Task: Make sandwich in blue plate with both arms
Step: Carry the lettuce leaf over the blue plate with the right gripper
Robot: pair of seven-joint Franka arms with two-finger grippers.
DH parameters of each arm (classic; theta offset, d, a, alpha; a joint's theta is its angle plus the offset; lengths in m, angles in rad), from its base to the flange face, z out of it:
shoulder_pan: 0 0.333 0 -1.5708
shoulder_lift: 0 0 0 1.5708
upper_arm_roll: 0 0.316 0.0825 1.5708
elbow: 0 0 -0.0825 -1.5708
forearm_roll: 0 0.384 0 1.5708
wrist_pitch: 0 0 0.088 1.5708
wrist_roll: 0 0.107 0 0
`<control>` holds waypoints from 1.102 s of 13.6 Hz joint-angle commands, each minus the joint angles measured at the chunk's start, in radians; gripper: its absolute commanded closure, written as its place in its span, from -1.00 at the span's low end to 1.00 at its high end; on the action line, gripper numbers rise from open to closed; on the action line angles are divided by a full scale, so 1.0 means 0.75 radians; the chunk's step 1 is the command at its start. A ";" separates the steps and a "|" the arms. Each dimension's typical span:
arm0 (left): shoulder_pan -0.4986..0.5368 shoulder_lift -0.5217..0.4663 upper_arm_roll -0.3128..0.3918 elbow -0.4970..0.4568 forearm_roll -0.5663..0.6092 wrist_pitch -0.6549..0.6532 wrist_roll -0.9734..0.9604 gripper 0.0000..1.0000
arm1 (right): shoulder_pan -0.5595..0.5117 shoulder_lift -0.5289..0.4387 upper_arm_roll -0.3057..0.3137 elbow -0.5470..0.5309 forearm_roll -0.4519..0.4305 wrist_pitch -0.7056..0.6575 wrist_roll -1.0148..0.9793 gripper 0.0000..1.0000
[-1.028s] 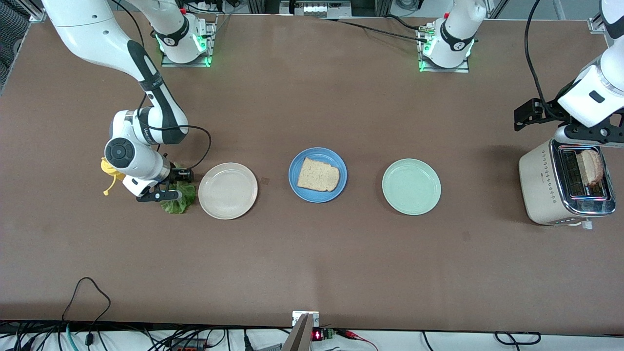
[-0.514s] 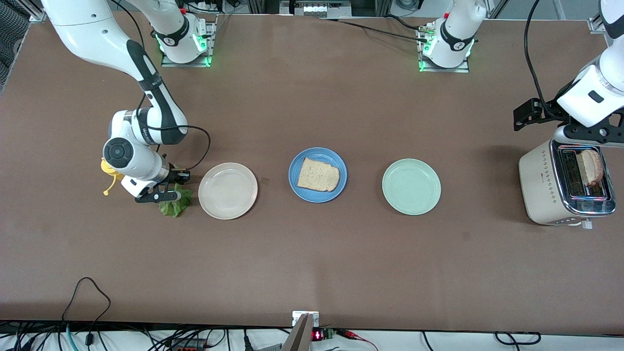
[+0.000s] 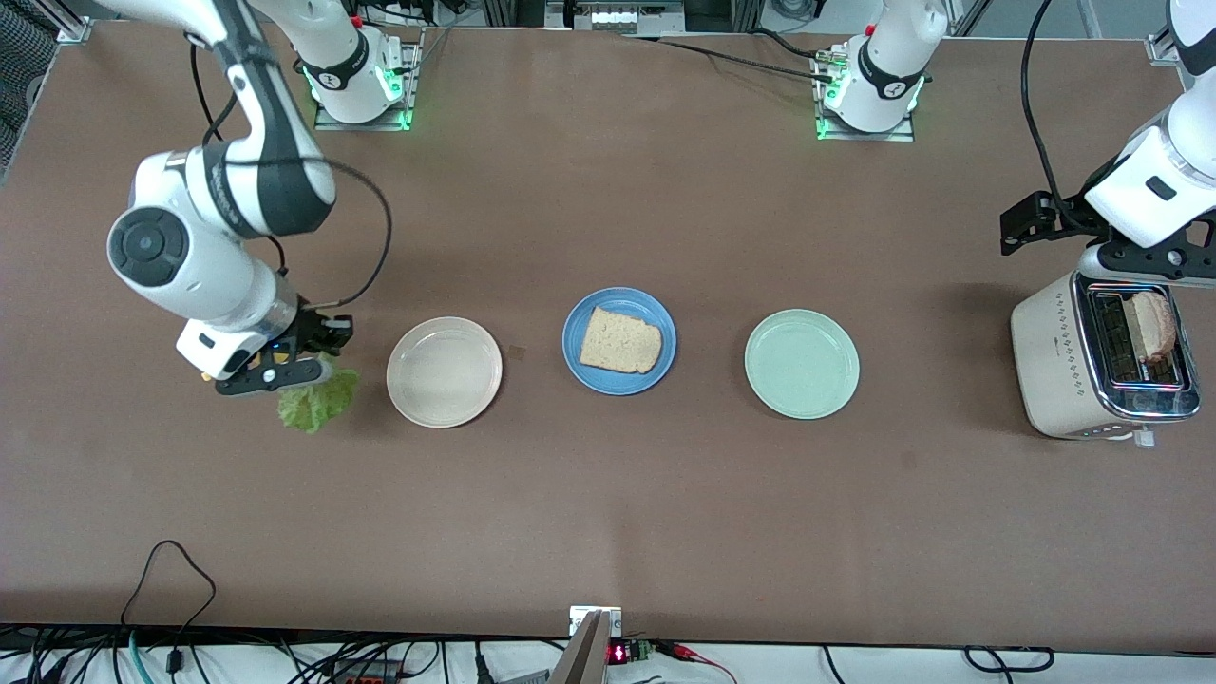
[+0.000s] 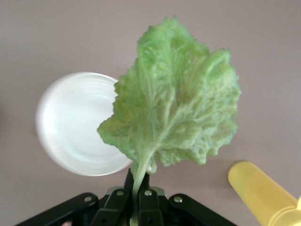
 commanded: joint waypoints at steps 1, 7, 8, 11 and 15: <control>-0.012 -0.002 0.011 0.029 -0.004 -0.017 -0.008 -1.00 | 0.178 0.130 -0.005 0.180 0.038 -0.048 -0.104 1.00; -0.016 0.010 0.011 0.054 0.004 -0.017 -0.008 -1.00 | 0.428 0.339 -0.003 0.356 0.070 0.114 -0.488 1.00; -0.020 0.012 0.011 0.054 0.014 -0.017 -0.008 -1.00 | 0.433 0.371 0.022 0.366 0.076 0.165 -0.603 1.00; -0.028 0.010 0.003 0.056 0.014 -0.017 -0.008 -1.00 | 0.459 0.492 0.108 0.456 0.070 0.231 -0.855 1.00; -0.026 0.012 -0.026 0.076 0.014 -0.019 -0.010 -1.00 | 0.524 0.609 0.114 0.544 0.062 0.227 -1.072 1.00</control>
